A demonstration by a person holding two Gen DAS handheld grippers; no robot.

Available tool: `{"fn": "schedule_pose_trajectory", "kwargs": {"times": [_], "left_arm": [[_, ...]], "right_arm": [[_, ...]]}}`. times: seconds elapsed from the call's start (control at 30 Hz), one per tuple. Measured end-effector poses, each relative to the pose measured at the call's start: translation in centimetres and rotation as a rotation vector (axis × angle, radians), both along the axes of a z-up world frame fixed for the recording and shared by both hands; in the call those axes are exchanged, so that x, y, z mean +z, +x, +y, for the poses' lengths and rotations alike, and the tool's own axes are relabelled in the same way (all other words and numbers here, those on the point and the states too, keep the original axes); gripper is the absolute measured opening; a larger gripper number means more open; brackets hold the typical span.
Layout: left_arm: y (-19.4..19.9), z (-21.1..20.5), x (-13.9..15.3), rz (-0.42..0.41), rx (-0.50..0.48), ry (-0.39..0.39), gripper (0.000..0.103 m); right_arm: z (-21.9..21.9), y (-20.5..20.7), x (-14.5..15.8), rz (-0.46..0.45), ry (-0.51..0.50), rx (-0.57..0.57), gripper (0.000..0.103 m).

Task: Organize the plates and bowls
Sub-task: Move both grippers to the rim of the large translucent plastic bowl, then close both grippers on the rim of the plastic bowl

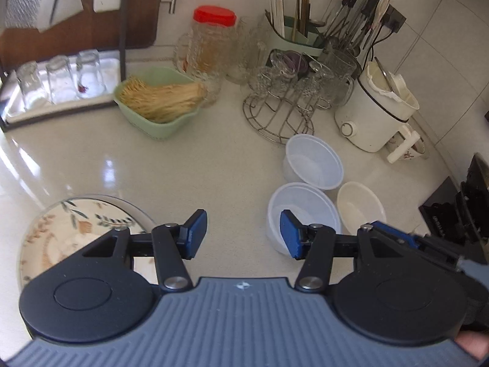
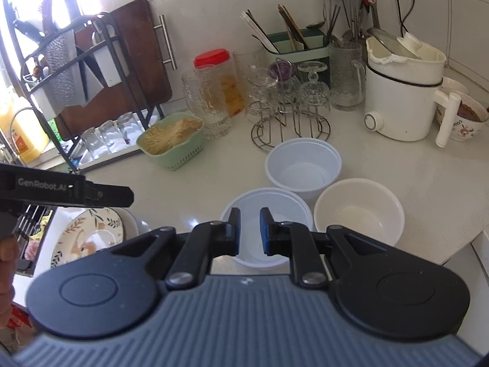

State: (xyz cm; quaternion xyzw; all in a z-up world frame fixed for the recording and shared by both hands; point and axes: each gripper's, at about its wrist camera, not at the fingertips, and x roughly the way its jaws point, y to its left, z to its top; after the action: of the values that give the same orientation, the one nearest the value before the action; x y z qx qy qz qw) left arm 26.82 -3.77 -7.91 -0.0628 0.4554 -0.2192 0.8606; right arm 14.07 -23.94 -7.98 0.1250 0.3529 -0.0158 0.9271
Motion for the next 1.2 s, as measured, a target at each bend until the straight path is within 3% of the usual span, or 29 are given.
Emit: {"fn": "schedule_pose_trajectory", "kwargs": {"times": [0.17,0.27,0.3,0.57,0.93,1.13,1.2], "left_arm": [[1.6,-1.0,-2.2,0.069,0.003,-0.043,0.064],[2.6,-1.8,-3.7,0.115,-0.02,-0.052,0.064],[2.7,-2.1,-4.1,0.12,-0.025,-0.05,0.064],[4.2,-4.8,-7.3,0.166,-0.078,-0.026,0.064],[4.8,-6.5,-10.4,0.239,-0.076,-0.039,0.063],[5.4,-6.8,-10.7,0.259,-0.057,-0.057,0.06],[5.3,-7.2,-10.5,0.249,-0.072,-0.053,0.053]], "right_arm": [[-1.3,0.1,-1.4,0.04,0.059,-0.029,0.018],[-2.1,-0.2,-2.3,0.044,0.106,-0.051,0.043],[-2.3,-0.2,-2.5,0.047,0.12,-0.054,0.045],[-3.5,0.2,-5.2,0.091,0.198,-0.115,0.045],[-5.0,2.0,-7.4,0.107,0.211,-0.153,0.044],[-5.7,2.5,-8.3,0.121,0.266,-0.164,0.032],[-5.7,2.7,-8.5,0.127,0.269,-0.157,0.021]]}}
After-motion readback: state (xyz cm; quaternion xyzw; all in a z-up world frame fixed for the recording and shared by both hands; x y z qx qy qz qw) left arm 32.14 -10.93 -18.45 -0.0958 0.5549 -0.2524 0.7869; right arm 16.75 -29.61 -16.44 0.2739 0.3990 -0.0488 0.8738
